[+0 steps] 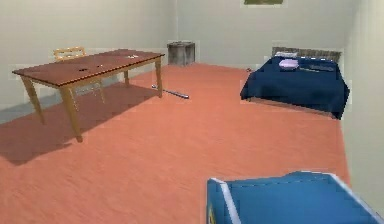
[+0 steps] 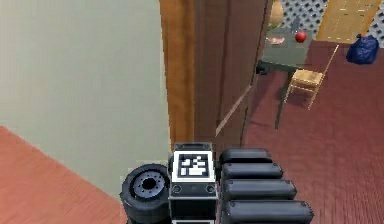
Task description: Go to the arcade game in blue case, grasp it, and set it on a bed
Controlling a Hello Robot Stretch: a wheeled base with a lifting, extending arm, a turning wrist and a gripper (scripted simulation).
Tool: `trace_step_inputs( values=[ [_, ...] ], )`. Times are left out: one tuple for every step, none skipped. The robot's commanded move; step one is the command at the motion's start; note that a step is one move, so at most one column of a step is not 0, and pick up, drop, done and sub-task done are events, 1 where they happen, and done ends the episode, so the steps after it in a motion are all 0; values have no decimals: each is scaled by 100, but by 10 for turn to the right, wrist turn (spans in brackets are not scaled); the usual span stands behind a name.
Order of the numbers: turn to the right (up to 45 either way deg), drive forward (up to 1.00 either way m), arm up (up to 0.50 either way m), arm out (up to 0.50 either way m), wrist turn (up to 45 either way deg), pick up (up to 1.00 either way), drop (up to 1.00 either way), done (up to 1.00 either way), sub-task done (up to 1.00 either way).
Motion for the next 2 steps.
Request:
trace_step_inputs(
  values=[
    [60, 0, 0, 0, 0, 0, 0, 0, 0],
    [0, 100, 0, 0, 0, 0, 0, 0, 0]
  ],
)
